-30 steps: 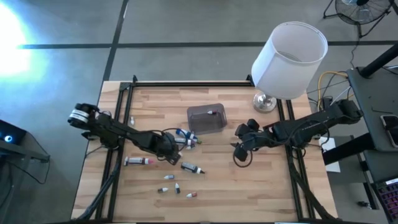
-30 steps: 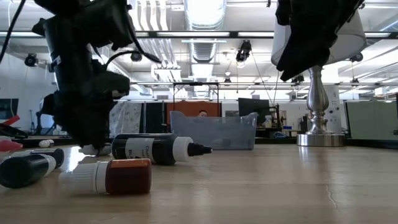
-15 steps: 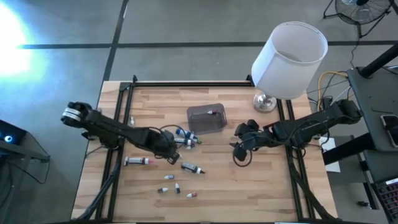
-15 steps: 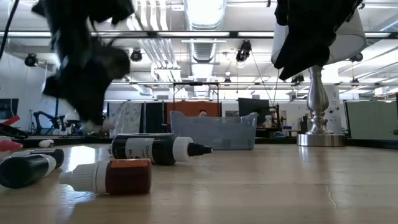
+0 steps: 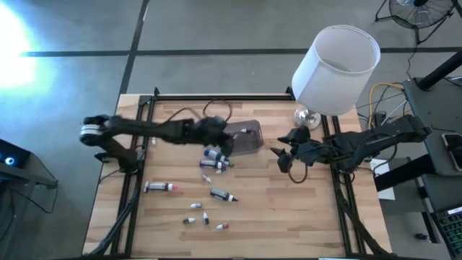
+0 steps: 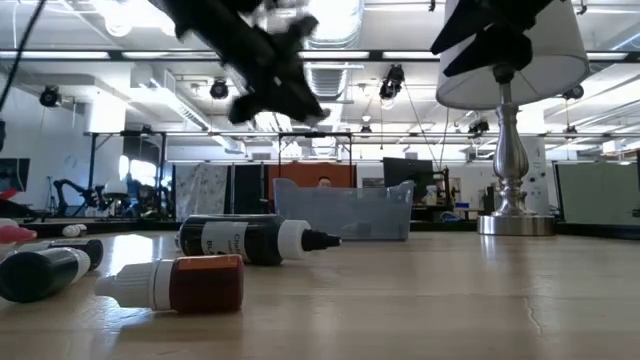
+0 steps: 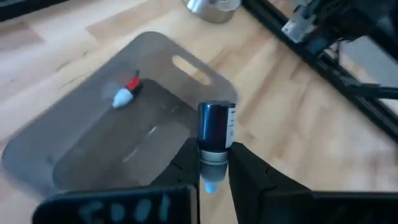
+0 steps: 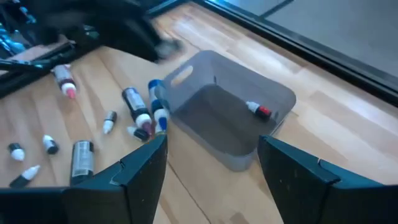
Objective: Pick & Place food coloring
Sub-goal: Put the small black food coloring bottle into the bin
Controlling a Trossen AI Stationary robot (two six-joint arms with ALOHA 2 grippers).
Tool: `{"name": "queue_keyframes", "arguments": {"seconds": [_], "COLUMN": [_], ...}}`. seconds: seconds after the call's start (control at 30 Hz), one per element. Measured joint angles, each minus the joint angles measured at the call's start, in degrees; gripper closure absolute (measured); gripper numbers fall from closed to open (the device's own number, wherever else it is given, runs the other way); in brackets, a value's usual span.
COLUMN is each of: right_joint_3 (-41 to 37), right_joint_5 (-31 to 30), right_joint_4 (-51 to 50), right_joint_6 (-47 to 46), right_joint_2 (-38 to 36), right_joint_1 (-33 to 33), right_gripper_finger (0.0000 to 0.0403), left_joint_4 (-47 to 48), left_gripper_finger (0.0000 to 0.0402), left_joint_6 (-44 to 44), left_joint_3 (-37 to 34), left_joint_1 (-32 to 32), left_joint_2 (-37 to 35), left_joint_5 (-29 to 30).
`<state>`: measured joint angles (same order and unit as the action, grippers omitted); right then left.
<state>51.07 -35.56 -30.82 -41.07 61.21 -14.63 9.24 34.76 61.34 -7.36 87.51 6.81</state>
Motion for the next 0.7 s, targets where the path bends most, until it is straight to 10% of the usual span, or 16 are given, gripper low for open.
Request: {"name": "queue_keyframes", "arguments": {"seconds": [0.27, 0.5, 0.7], "right_joint_3": [-1.46, -1.77, -1.79], "right_joint_5": [3.99, 5.34, 14.81], "right_joint_4": [-0.31, -0.07, 1.69], "right_joint_6": [-0.68, -5.57, -12.92], "right_joint_2": [0.73, 5.79, 11.78], "right_joint_1": [-0.11, 1.70, 7.75], "right_gripper_finger": [0.0148, 0.0133, 0.0118], "left_joint_4": [17.87, 62.84, 78.21], "left_gripper_finger": [0.0255, 0.0171, 0.0166], "left_joint_6": [-5.91, 5.59, 29.24], "left_joint_3": [9.08, 18.14, 11.89], "left_joint_1": [-3.03, 3.56, 0.89], "left_joint_2": [7.70, 2.89, 0.05], "left_joint_5": [-9.21, 17.48, 18.94]}}
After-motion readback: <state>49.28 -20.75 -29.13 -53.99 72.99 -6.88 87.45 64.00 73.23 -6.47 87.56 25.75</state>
